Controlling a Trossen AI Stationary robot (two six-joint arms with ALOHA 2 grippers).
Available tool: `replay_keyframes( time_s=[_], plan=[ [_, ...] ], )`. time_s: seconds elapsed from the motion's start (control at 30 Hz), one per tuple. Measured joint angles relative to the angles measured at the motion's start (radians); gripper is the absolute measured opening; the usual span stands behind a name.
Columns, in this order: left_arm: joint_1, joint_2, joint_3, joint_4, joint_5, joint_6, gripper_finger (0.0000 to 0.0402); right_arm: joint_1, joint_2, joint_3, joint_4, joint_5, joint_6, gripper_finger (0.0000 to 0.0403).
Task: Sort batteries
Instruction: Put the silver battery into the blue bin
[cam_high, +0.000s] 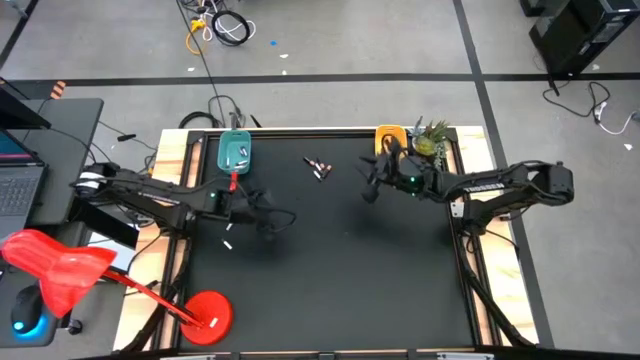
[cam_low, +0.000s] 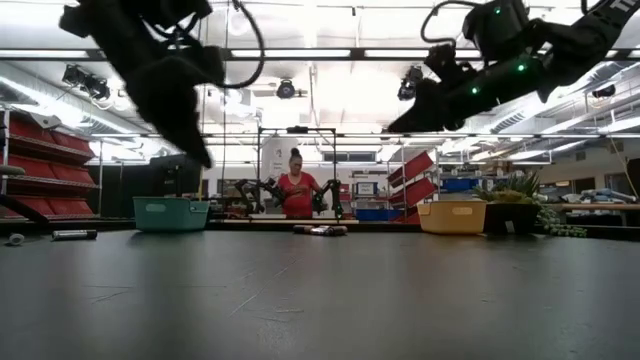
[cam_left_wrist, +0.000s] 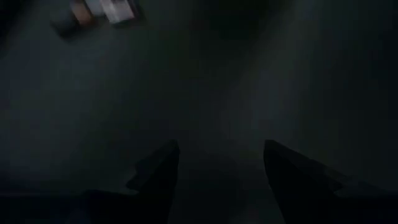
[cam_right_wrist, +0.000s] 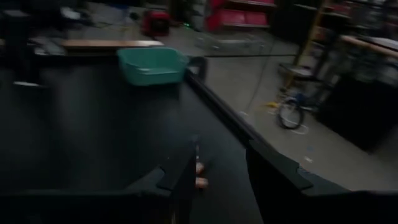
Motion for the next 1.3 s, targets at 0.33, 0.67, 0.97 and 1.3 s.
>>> replay_keyframes(
  time_s=[0.33,0.67,0.97,1.3],
  plan=[
    [-0.022,0.0,0.06,-0.385,0.117,-0.311,0.0238,0.06,0.019,-0.044,0.107,-0.032,0.011,0.0149],
    [-0.136,0.004,0.065,-0.665,0.297,-0.34,0.0222,0.06,0.146,-0.157,0.467,-0.116,0.002,0.0149],
    [-0.279,0.017,0.065,-0.658,0.306,-0.048,0.0184,0.08,0.157,-0.157,0.485,-0.147,0.05,0.0149],
    [-0.291,0.087,0.064,-0.65,0.242,-0.007,0.0182,0.146,0.157,-0.157,0.498,-0.148,0.061,0.0149]
  ],
)
